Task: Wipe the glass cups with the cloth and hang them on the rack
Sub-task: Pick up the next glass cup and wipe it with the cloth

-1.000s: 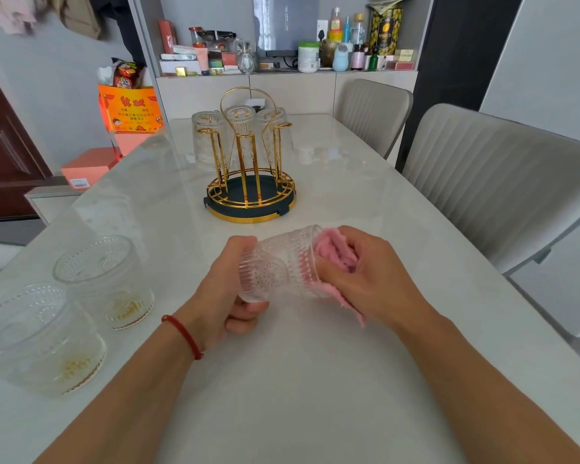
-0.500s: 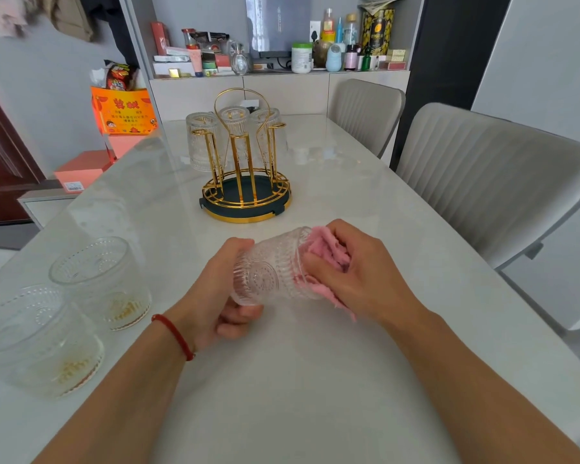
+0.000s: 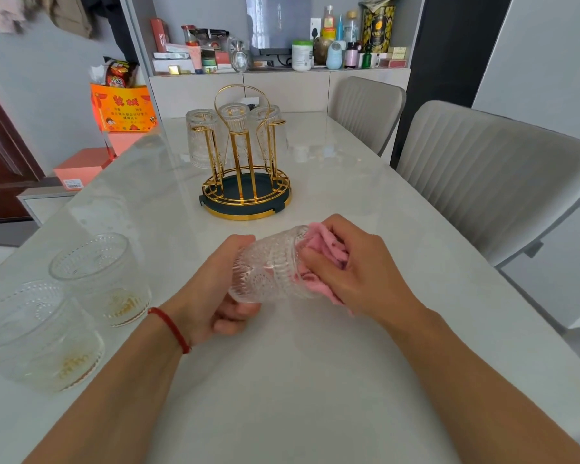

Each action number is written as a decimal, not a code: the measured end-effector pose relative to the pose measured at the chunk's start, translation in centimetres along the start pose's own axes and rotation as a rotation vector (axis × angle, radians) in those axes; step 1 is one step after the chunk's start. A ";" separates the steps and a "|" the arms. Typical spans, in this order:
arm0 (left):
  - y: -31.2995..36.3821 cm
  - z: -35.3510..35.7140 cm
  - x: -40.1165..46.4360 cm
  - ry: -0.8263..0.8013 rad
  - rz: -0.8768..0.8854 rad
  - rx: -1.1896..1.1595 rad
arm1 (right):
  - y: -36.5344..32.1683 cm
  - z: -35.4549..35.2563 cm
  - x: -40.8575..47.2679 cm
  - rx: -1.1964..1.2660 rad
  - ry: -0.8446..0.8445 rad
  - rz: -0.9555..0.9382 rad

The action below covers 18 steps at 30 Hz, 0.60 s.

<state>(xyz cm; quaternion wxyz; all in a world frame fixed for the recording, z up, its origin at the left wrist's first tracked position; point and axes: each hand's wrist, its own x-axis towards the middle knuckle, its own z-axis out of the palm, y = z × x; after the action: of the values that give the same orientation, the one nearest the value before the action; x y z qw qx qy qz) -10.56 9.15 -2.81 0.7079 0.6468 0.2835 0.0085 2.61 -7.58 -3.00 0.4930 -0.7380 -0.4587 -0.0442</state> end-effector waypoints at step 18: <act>-0.3 1.2 0.6 0.198 0.103 -0.158 | 0.2 1.1 0.4 0.073 0.056 0.201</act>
<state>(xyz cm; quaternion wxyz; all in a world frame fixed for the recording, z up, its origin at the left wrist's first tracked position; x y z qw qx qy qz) -9.66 8.29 -3.29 0.7238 0.5987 0.3170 0.1310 2.52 -6.53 -3.50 0.5342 -0.7603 -0.3695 0.0015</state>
